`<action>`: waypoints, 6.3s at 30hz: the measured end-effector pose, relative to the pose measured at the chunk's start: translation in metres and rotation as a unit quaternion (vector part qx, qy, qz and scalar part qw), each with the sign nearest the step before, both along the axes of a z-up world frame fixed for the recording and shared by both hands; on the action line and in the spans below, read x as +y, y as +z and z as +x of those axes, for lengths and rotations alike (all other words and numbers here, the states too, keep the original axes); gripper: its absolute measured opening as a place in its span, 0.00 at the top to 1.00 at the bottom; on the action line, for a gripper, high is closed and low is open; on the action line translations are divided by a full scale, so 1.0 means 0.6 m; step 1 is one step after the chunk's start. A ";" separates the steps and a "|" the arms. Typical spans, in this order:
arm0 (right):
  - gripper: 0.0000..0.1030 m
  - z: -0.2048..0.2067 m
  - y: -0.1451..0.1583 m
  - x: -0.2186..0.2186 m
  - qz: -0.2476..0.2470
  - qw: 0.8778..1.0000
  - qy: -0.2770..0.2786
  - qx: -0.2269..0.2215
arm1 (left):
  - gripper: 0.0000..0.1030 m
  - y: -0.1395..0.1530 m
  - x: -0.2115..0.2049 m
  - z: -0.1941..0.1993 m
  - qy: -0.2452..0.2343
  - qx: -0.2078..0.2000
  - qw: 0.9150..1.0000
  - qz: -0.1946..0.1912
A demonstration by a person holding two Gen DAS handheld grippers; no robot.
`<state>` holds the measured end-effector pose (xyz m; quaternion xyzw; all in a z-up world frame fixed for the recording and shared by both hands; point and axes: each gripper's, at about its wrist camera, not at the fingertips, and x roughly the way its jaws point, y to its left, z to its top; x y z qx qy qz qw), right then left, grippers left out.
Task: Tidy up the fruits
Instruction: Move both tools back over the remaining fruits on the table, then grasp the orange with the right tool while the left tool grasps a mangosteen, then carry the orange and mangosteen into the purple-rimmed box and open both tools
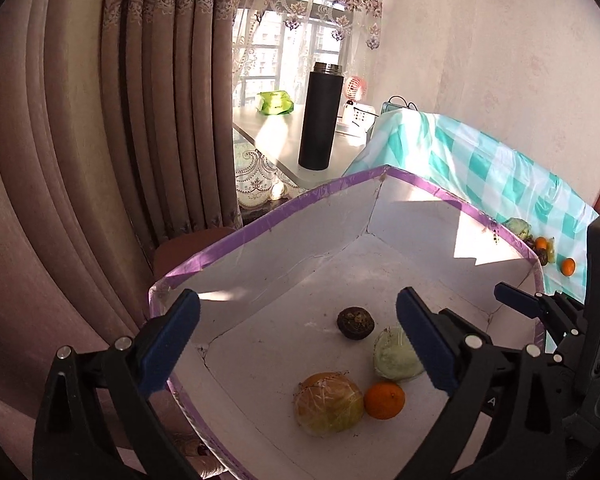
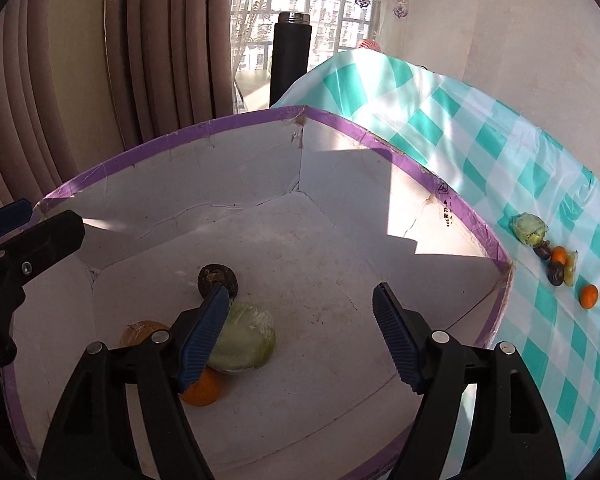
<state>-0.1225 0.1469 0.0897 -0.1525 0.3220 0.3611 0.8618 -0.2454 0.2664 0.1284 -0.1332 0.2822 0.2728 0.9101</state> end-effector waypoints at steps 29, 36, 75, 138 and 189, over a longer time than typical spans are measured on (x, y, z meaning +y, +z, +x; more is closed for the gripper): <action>0.16 0.285 -0.123 -0.584 0.091 0.896 -0.430 0.061 | 0.02 -0.131 -0.481 0.327 -0.346 0.028 0.937 -0.047; 0.16 0.365 -0.133 -0.600 0.103 0.896 -0.426 0.076 | 0.02 -0.182 -0.480 0.428 -0.323 0.063 0.943 -0.047; 0.57 0.582 -0.143 -0.599 0.173 0.895 -0.392 0.125 | 0.38 -0.194 -0.558 0.800 -0.313 0.137 0.940 -0.012; 0.57 0.237 -0.131 -0.539 0.218 0.920 -0.300 0.125 | 0.63 -0.195 -0.423 0.364 -0.253 0.029 0.958 -0.133; 0.57 0.042 0.043 -0.267 0.232 0.970 -0.065 0.038 | 0.63 0.014 -0.211 0.059 -0.099 -0.022 0.995 -0.020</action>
